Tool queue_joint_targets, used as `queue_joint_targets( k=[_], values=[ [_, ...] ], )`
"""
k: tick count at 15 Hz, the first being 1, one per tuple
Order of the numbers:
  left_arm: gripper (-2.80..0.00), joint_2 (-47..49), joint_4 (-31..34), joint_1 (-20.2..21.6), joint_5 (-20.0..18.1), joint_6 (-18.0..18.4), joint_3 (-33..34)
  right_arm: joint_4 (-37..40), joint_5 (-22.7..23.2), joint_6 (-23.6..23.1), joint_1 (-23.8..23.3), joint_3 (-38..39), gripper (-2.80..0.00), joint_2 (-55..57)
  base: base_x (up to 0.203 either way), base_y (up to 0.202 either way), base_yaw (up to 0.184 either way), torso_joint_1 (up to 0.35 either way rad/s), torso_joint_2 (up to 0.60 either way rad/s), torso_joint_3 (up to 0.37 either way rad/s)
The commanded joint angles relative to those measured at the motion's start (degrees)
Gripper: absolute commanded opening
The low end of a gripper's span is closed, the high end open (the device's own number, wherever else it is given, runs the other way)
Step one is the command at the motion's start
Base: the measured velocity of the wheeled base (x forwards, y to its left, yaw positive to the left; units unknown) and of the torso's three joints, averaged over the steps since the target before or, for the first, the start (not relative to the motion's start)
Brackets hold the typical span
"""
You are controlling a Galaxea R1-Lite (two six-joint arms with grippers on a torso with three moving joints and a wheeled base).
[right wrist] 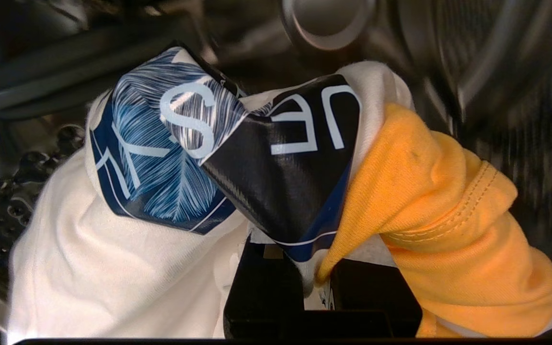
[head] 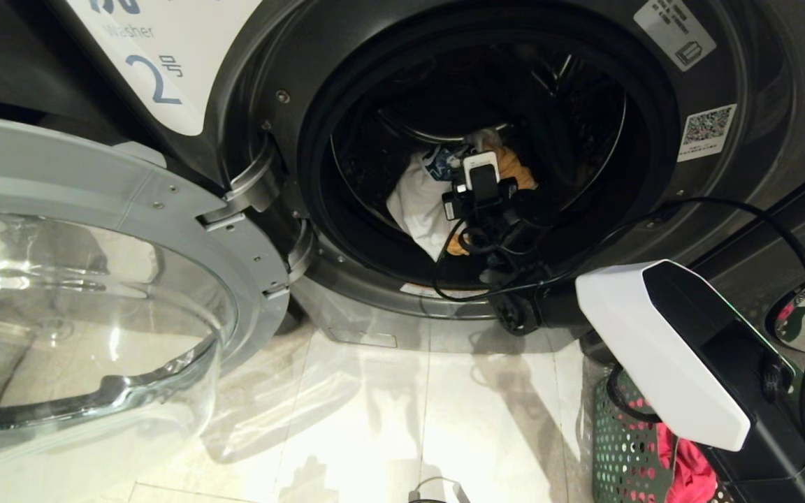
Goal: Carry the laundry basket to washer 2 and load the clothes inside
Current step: Place the clothes into the washing machine
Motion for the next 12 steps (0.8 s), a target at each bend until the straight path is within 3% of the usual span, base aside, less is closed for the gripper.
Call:
queue_joint_targets(
  k=[1, 6, 7, 12],
  values=[
    [-2.8, 0.0, 0.0, 0.0, 0.0, 0.0, 0.0, -0.6, 1.5, -1.2, -1.1, -0.2, -2.8, 0.1, 0.0, 0.0, 0.0, 0.0, 0.0, 0.0],
    [-2.8, 0.1, 0.0, 0.0, 0.0, 0.0, 0.0, -1.6, 1.8, -2.5, -1.9, -0.3, -2.8, -1.1, 0.0, 0.0, 0.0, 0.0, 0.0, 0.0],
    [-2.8, 0.0, 0.0, 0.0, 0.0, 0.0, 0.0, -1.6, 1.7, -2.4, -1.9, -0.2, 0.0, -0.9, 0.0, 0.0, 0.0, 0.0, 0.0, 0.0],
    [-2.8, 0.0, 0.0, 0.0, 0.0, 0.0, 0.0, -1.6, 1.4, -1.7, -1.8, -0.2, 0.0, 0.4, 0.0, 0.0, 0.0, 0.0, 0.0, 0.0]
  ],
)
